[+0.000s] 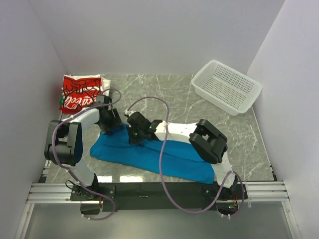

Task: Fold and stack the t-shirts
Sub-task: Fold the tshirt

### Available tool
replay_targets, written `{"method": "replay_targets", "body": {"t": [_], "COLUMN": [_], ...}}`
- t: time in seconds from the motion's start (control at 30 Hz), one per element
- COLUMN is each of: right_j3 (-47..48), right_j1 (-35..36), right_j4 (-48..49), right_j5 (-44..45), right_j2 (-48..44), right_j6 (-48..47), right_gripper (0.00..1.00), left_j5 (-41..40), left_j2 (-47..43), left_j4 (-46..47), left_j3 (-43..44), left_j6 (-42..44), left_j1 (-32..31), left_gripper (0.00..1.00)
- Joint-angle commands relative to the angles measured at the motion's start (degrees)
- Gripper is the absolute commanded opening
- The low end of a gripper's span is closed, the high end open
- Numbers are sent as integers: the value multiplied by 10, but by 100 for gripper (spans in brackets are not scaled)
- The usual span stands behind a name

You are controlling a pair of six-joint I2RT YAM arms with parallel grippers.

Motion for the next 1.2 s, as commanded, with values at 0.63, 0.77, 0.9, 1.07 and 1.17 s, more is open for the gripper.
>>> {"method": "replay_targets", "body": {"t": [0.63,0.77,0.9,1.07,1.17], "right_j3": [-87,-70,-38,-28,-69], "right_j1": [59,48,39,34,26], "right_j4": [-3,1,-10,-48,-58], "right_j5": [-29,-5,11,61,84], "right_j2": [-167,-177,-155,-152,-192], "right_j6": [-128,-112,-96,-36,4], "right_gripper": [38,40,40,40,40], "left_j5": [-3,-2,-1,-1,-9], "left_j2": [29,25,11,-17,-32], "left_j4": [2,4,3,1,-2], "left_j3": [-6,-13,-19,-11,3], "left_j6": [26,28,28,30,26], "left_j1": [18,19,20,20,20], "left_gripper": [73,73,73,73,73]}}
